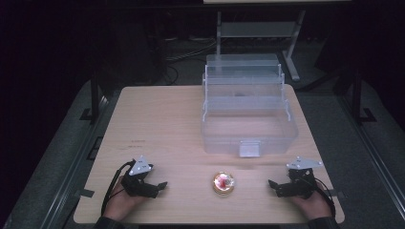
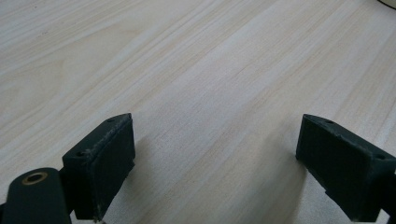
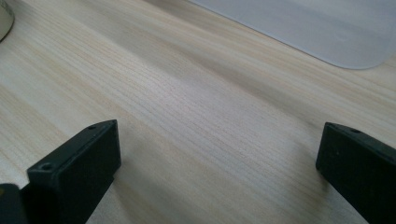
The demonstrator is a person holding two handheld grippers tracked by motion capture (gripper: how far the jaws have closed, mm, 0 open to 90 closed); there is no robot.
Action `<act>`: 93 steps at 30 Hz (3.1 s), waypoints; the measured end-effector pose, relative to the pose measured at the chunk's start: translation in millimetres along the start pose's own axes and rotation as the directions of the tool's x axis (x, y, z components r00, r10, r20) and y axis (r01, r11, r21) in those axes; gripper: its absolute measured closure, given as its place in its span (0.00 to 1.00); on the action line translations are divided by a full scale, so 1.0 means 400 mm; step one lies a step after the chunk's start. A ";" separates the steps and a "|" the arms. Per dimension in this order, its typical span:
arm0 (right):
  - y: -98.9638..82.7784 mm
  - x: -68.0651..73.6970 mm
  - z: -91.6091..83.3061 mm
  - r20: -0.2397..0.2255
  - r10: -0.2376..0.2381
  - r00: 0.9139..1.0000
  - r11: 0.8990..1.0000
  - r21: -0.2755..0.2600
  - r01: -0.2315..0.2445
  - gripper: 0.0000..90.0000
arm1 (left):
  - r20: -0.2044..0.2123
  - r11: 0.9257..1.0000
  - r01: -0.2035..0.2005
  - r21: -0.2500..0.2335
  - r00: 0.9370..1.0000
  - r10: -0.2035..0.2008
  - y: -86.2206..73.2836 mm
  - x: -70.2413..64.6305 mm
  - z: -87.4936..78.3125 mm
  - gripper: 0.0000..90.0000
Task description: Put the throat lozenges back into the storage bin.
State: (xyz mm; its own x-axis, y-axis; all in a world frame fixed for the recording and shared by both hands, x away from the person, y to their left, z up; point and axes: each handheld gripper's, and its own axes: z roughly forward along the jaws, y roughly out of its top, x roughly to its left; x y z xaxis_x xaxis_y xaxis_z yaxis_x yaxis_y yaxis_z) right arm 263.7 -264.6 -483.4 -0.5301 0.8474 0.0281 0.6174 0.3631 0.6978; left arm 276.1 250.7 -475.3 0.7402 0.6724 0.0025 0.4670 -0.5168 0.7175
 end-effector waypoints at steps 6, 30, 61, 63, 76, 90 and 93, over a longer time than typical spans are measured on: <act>0.000 0.000 0.000 0.000 0.000 1.000 1.000 0.000 0.000 0.00 | 0.000 1.000 0.000 0.000 1.000 0.000 0.000 0.000 0.000 0.12; 0.020 0.007 0.001 -0.003 -0.013 1.000 0.998 0.063 0.013 0.00 | -0.006 1.000 0.002 0.001 1.000 -0.002 -0.002 -0.002 -0.002 0.12; 0.074 0.034 -0.047 -0.075 -0.024 0.997 0.998 0.059 0.028 0.00 | -0.006 1.000 0.002 0.001 1.000 -0.002 -0.002 -0.002 -0.002 0.12; 0.079 0.037 -0.048 -0.086 -0.034 0.996 0.998 0.055 0.039 0.00 | -0.006 1.000 0.002 0.001 1.000 -0.002 -0.002 -0.002 -0.002 0.12; 0.109 0.050 -0.054 -0.122 -0.050 0.991 0.998 0.038 0.055 0.00 | -0.006 1.000 0.002 0.002 1.000 -0.002 -0.001 -0.002 -0.002 0.12; 0.150 0.077 -0.043 -0.162 -0.077 0.984 0.996 0.028 0.083 0.00 | -0.007 1.000 0.003 -0.002 1.000 -0.003 -0.002 -0.002 -0.002 0.12; 0.161 0.086 -0.041 -0.173 -0.086 0.981 0.996 0.022 0.091 0.00 | -0.007 1.000 0.003 -0.001 1.000 -0.003 -0.001 -0.002 -0.002 0.12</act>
State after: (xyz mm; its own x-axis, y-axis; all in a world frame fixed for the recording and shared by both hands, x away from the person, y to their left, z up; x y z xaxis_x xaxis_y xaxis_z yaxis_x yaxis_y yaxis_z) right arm 275.7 -218.3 -425.8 -0.6737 0.7333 0.0912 0.5790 0.4471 0.6818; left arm 275.0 250.9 -475.2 0.7353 0.6778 0.0050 0.4689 -0.5139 0.7184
